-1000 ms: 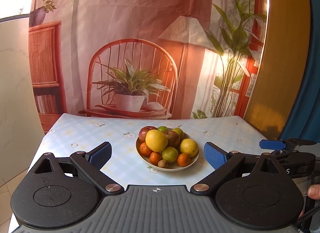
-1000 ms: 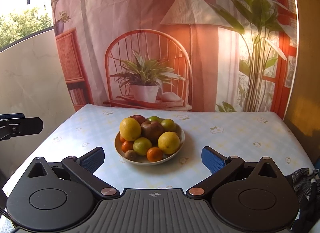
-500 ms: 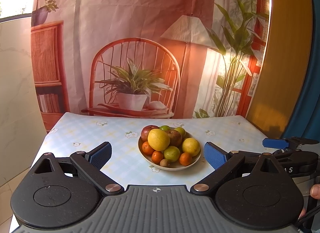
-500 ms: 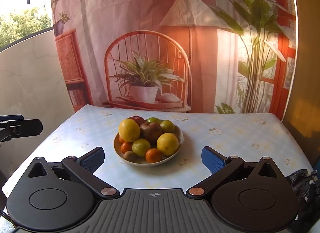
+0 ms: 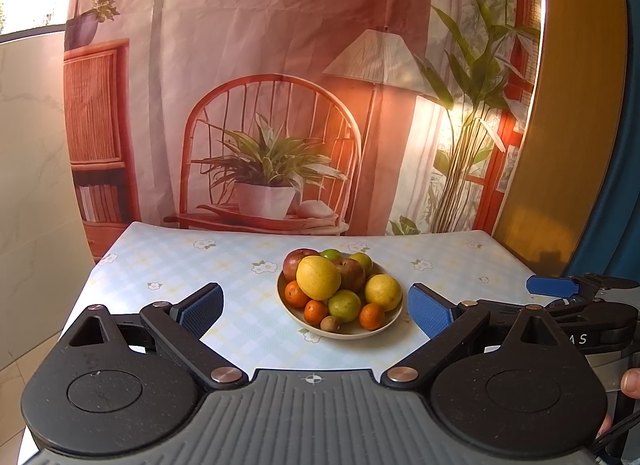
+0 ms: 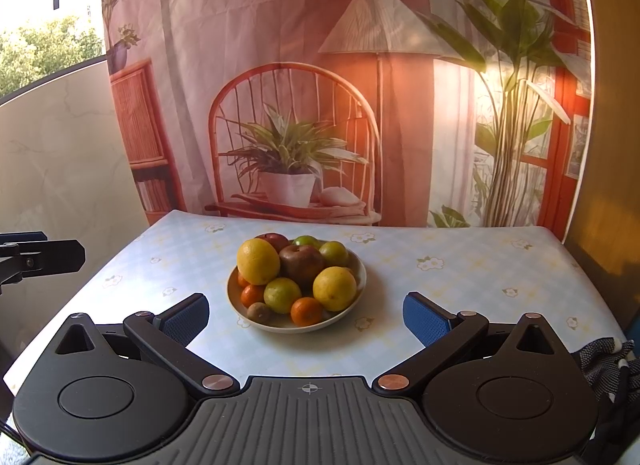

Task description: Organize fruits

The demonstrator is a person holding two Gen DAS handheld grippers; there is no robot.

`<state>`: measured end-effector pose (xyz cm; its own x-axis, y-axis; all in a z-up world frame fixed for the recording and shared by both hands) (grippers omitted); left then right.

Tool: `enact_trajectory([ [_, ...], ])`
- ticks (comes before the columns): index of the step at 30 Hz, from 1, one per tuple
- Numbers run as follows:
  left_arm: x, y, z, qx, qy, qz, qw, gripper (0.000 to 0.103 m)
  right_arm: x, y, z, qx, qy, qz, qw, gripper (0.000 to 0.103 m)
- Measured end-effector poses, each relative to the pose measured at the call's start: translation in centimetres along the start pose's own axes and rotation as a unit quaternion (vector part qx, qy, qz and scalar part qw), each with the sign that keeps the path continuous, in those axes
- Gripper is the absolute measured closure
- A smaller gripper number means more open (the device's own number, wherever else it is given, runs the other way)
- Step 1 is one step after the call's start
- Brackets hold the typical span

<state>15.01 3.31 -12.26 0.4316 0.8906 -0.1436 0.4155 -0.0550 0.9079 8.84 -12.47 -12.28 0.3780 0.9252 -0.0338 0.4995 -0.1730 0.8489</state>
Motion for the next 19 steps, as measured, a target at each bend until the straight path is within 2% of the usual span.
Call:
enact_trajectory([
  [19,0.31,-0.1,0.13,0.001,0.001,-0.013,0.9999,0.003,-0.08,0.03,-0.11,0.0,0.0,0.0,1.0,0.001],
])
Point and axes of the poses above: each gripper's, at about its wrist camera, not at the fingertips, and z roughly the way its jaws point, x to its left, y to its top, the point moved 6 cm from there along z, roughly the way its jaws point, and after that the axes turned 8 degrees about -y, right-handed, at the moved point
